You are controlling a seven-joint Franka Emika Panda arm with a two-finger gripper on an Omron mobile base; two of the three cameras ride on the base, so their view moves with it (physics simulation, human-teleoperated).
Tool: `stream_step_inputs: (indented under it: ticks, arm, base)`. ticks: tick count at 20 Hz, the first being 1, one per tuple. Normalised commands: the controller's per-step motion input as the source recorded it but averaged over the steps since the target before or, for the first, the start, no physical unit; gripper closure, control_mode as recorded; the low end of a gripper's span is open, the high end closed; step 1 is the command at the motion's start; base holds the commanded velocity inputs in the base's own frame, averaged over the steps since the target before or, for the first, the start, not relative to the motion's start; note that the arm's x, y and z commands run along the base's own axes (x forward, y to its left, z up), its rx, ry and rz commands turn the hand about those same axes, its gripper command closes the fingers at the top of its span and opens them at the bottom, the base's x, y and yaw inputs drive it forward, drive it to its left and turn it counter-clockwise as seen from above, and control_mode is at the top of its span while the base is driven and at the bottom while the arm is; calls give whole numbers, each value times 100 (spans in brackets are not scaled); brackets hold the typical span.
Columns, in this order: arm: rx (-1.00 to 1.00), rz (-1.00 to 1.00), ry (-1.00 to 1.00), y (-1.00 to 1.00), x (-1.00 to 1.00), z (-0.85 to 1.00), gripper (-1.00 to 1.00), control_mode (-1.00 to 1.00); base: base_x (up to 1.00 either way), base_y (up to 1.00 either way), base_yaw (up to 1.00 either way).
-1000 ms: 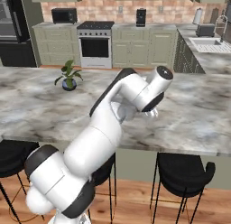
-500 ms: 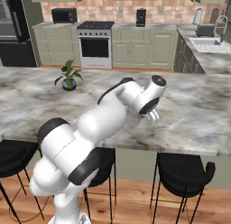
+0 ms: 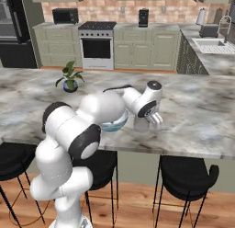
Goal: There is a bowl on the dining counter. Grab a lemon wedge from the fridge and place it in the bowl. Then get the liquor bottle and glass cup from the cabinet and place them next to the bowl.
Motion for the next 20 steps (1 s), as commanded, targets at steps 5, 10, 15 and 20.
stream_step_inputs:
  ticks: [5, 10, 15, 20]
  arm:
    - [-5, 0, 3, -15, 29, -48, 100, -100]
    - [0, 0, 3, -5, 18, -37, 100, -100]
    - [0, 0, 0, 0, 26, -3, 100, -100]
    - [0, 0, 0, 0, 44, 0, -100, -100]
  base:
    - [0, 0, 0]
    - [0, 0, 0]
    - [0, 0, 0]
    - [0, 0, 0]
